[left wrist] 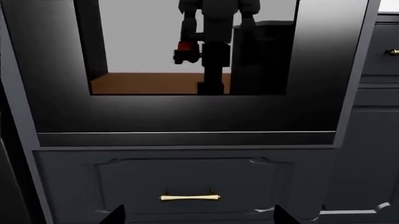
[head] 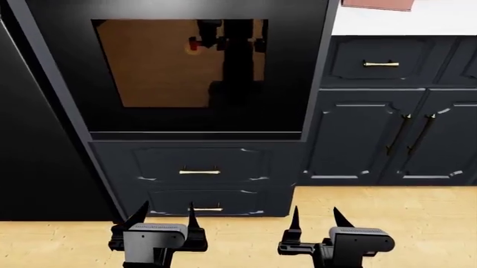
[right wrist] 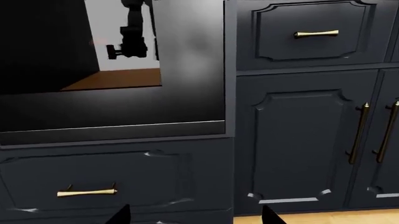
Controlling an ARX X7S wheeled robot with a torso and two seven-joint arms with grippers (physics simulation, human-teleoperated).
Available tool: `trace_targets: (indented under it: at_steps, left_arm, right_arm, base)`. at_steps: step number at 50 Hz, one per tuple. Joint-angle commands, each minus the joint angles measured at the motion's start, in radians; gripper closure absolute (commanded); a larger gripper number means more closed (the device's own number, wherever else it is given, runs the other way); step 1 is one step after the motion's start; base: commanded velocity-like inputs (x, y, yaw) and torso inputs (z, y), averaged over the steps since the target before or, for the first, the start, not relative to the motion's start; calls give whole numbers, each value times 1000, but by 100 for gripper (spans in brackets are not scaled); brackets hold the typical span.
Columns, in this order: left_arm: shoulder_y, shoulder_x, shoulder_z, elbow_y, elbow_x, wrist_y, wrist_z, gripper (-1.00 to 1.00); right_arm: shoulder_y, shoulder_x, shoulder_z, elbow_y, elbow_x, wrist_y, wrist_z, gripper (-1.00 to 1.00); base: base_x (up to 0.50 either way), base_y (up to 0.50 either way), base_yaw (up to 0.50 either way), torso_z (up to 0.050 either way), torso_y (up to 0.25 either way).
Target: Open the oven door
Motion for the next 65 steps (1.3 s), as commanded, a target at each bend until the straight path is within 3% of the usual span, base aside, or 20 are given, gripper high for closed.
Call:
trace_targets:
  at_steps: [1,65]
  left_arm:
    - [-2,-6,11,-3,-5,6,-8,-100]
    - [14,-37,75,23,-11,6,-56,-100]
  right_arm:
    - [-4,9,-4,-3,13,-2,7,-100]
    - [-15,41,-30,-2,68,-24,34,-100]
  base:
    - [262,-223,0,0,0]
    - [235,-221,0,0,0]
